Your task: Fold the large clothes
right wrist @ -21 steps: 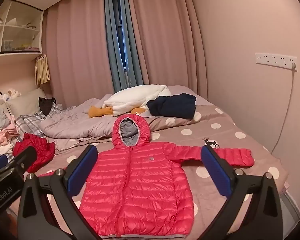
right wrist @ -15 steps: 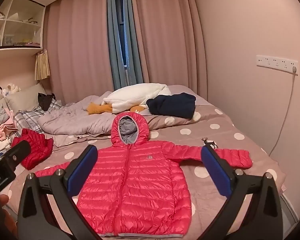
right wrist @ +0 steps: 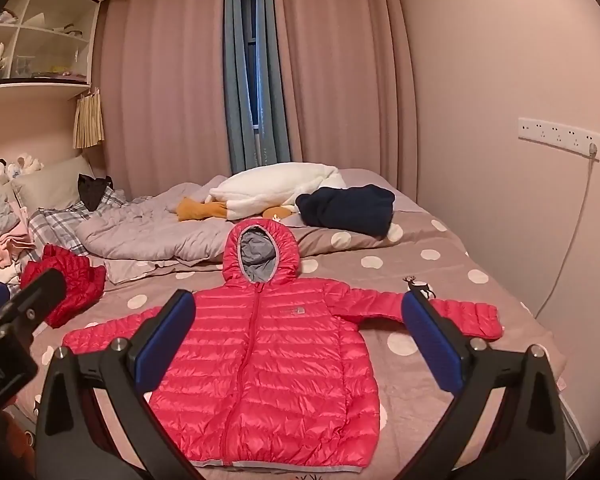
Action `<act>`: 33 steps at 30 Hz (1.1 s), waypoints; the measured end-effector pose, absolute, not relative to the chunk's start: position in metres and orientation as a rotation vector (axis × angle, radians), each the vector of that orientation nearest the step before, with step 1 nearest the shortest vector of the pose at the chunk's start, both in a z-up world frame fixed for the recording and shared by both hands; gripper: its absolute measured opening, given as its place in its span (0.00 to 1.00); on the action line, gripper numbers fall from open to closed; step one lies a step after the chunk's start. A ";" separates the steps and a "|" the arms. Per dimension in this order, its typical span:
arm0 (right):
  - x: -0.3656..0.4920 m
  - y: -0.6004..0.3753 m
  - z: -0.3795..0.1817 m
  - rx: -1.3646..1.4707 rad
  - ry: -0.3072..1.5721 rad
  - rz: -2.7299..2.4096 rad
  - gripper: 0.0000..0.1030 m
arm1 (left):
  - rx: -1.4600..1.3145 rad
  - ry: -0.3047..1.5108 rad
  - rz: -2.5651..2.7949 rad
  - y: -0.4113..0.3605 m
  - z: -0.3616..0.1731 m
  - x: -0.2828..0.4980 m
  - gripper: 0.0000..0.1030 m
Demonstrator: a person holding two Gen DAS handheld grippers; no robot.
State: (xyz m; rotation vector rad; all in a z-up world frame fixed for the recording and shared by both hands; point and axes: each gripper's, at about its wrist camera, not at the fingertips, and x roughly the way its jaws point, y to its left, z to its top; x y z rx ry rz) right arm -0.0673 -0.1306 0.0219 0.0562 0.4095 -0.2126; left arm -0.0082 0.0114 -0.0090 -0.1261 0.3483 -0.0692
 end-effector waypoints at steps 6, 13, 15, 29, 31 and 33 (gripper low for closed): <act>-0.071 -0.132 0.024 0.052 0.394 -0.246 1.00 | -0.157 0.346 -0.044 0.015 -0.007 -0.008 1.00; -0.078 -0.138 0.028 0.084 0.366 -0.260 1.00 | -0.181 0.353 -0.036 0.015 -0.008 -0.009 1.00; -0.080 -0.138 0.029 0.091 0.358 -0.266 1.00 | -0.178 0.356 -0.038 0.014 -0.008 -0.009 1.00; -0.087 -0.138 0.033 0.048 0.299 -0.296 1.00 | -0.231 0.372 -0.060 0.025 -0.012 -0.006 1.00; -0.086 -0.137 0.033 0.048 0.301 -0.293 1.00 | -0.237 0.380 -0.058 0.027 -0.013 -0.005 1.00; -0.084 -0.136 0.032 0.041 0.306 -0.293 1.00 | -0.244 0.380 -0.041 0.031 -0.013 -0.004 1.00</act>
